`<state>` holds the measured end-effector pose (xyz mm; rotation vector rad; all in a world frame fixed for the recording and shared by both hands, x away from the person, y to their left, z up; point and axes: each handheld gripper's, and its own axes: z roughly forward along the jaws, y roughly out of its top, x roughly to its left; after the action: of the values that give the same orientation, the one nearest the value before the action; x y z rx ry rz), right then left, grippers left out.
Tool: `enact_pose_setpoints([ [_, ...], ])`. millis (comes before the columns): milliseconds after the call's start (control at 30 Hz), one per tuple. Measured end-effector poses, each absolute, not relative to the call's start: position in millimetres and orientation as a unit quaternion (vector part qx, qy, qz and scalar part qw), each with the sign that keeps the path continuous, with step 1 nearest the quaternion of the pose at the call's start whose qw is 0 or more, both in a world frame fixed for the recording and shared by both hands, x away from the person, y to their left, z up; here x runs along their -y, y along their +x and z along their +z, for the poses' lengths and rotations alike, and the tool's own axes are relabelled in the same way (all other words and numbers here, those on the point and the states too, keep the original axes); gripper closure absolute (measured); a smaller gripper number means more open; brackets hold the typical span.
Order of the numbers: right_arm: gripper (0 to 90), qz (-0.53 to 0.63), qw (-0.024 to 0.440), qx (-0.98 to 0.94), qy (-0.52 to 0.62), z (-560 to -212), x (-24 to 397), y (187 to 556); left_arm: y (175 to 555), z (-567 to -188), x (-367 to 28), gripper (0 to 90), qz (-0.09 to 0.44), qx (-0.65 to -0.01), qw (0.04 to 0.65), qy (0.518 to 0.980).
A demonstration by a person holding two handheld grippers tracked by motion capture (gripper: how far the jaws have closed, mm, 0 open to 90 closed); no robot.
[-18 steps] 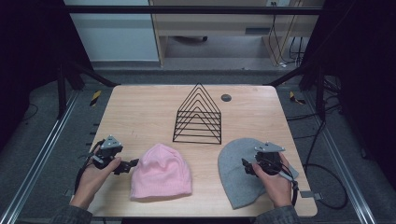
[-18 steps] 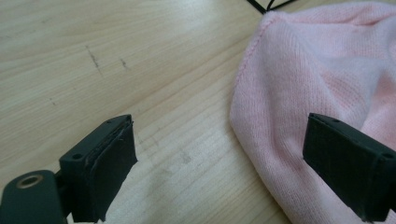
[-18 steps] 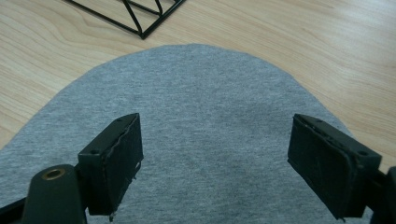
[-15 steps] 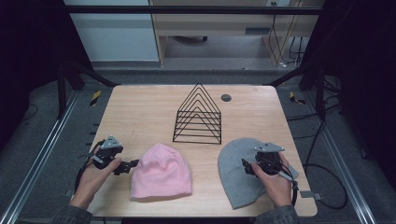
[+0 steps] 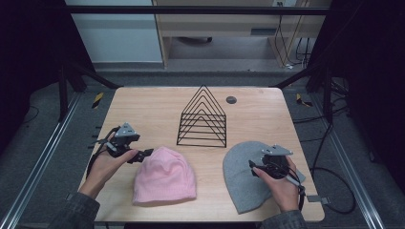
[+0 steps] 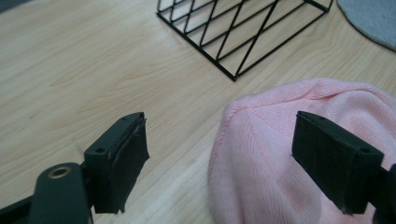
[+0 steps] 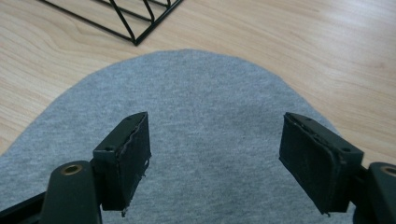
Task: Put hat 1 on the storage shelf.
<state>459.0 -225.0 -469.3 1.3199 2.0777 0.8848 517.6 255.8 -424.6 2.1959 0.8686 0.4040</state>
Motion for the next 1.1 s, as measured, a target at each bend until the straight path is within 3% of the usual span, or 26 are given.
enact_pose_setpoints([
  [367,23.7,0.299,0.231,-0.787,0.487,-477,219,461,532,-464,-235,29.6,0.122,-0.341,0.332,0.871],
  [700,23.2,0.291,0.226,-0.794,0.484,-479,215,462,530,-469,-230,45.0,0.11,-0.334,0.321,0.879],
  [933,23.0,0.29,0.224,-0.795,0.483,-479,214,462,531,-477,-224,42.1,0.114,-0.341,0.3,0.883],
  [1100,22.7,0.291,0.219,-0.797,0.481,-479,213,463,530,-478,-222,48.1,0.105,-0.339,0.304,0.884],
])
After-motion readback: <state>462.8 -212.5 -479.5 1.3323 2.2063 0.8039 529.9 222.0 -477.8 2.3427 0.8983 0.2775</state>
